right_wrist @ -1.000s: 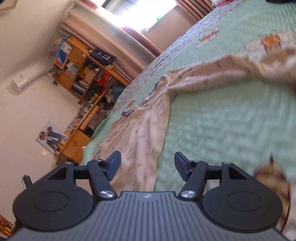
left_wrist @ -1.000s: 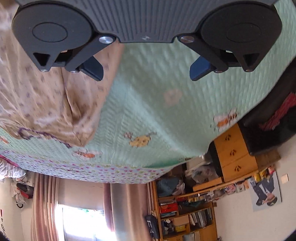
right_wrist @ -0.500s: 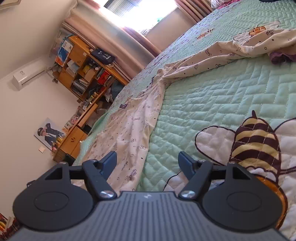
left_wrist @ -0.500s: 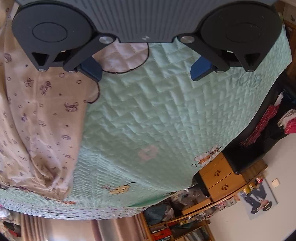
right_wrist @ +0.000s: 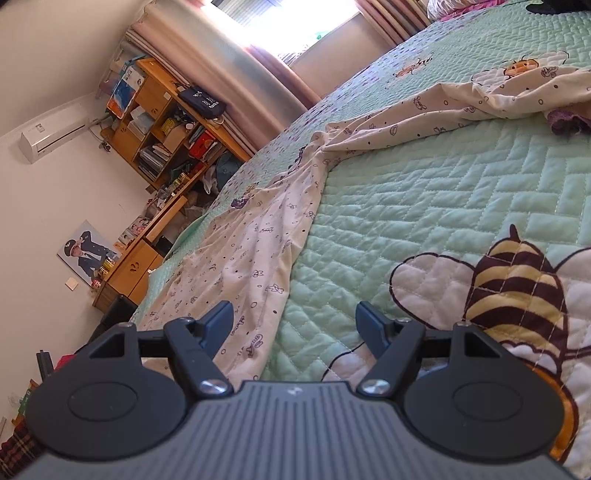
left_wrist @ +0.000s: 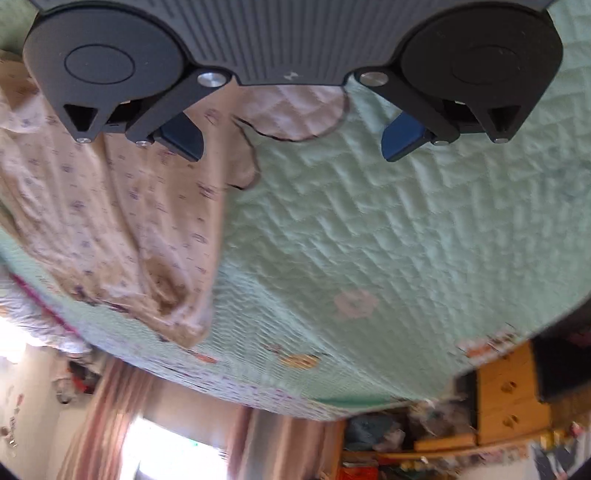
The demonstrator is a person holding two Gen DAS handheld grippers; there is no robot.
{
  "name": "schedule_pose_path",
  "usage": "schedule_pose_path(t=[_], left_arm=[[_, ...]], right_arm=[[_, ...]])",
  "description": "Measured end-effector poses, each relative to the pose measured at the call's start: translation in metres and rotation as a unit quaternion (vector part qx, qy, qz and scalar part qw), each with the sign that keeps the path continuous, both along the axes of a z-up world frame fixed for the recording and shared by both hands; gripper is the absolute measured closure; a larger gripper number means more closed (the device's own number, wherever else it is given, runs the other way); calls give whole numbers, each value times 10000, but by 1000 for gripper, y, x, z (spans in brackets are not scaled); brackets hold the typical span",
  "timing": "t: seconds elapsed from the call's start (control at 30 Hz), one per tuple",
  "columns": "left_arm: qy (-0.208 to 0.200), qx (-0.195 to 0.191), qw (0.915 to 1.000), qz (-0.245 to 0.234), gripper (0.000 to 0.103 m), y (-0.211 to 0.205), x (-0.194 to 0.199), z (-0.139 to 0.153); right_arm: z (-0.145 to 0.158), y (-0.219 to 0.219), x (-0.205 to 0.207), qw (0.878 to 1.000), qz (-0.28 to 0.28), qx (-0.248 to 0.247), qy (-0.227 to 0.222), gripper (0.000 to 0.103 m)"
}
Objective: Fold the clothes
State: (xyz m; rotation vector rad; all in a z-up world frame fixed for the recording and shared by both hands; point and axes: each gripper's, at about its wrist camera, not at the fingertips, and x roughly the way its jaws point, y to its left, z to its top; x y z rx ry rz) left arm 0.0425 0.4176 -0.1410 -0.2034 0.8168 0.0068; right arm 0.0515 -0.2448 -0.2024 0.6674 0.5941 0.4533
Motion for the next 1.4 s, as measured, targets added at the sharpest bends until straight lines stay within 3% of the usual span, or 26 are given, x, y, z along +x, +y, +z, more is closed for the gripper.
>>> schedule_pose_path(t=[0.03,0.13,0.23,0.27,0.3,0.37,0.5,0.57,0.63,0.77,0.8,1.0,1.2,1.37,1.4], left_arm=[[-26,-150,9998,-83,1,2,-1,0],[139,109,9986,-492,2,-13,5,-5],[314,402,9946,-908,13,-29,10,-11],[325,372,9937,-1007,28,-32,11,-9],[311,205,9929,-1132,56,-32,10,-6],[382,-103,9911,-1270,88,-33,11,-3],[492,44,9908,-1261,99,-44,13,-1],[398,251,9929,-1090,100,-51,12,5],[220,971,9913,-860,101,-59,6,17],[-115,2275,9727,-450,101,-74,10,44],[-195,2434,9691,-344,101,-72,15,54],[-215,3211,9452,555,101,-35,64,98],[73,3784,9167,1282,101,21,122,108],[137,3962,9012,1755,100,43,172,112],[256,3935,9038,1667,100,46,182,106]], right_arm=[[0,0,0,10000,-2,-6,2,29],[0,2,1,10000,-8,-29,7,29],[1,3,1,10000,-5,-93,6,29],[2,4,2,9999,-4,-114,5,29],[2,4,2,9999,-2,-136,3,29],[3,6,2,9998,-2,-173,2,29],[4,8,2,9998,-14,-203,8,29],[5,8,1,9998,-19,-207,14,29],[6,9,0,9998,-32,-201,34,29],[13,10,5,9998,-107,-111,134,29],[15,11,6,9998,-99,-92,131,29],[24,20,18,9997,-45,-214,114,29],[24,28,30,9988,10,-448,179,29],[20,30,34,9983,66,-529,223,29],[20,30,35,9982,77,-545,229,29]])
